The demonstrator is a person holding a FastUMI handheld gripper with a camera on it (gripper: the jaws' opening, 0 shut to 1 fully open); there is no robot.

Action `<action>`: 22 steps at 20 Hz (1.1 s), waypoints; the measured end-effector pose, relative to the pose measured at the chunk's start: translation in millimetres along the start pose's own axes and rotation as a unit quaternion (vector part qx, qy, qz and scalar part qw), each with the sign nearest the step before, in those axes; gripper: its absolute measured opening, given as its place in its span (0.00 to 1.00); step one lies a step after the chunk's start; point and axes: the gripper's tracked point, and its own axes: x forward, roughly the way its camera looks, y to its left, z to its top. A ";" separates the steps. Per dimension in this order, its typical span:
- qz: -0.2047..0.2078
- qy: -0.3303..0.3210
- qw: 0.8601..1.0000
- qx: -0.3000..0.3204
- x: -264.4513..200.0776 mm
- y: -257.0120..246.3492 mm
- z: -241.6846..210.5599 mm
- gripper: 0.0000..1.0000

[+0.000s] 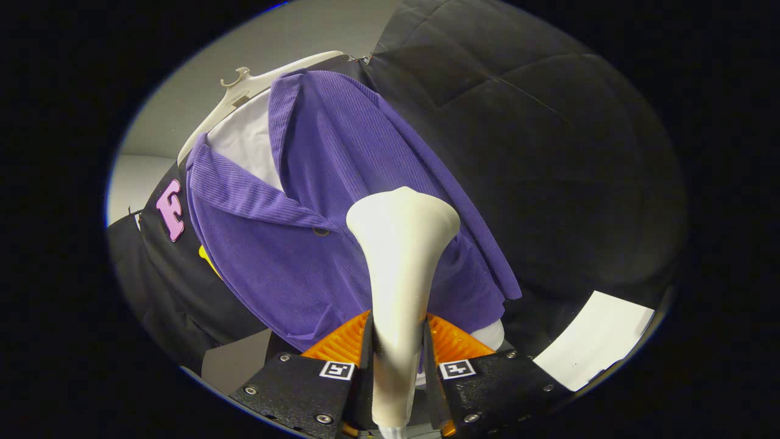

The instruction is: Iron the clothes twice with a garment steamer, once on the left side and once on the right side.

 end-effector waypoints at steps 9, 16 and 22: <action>-0.037 0.062 0.997 0.010 13.1 -33.0 -71.9 0.36; -0.051 0.112 0.992 0.007 7.0 -41.9 -133.7 0.36; -0.044 0.113 0.993 -0.001 -30.7 -29.2 -157.4 0.36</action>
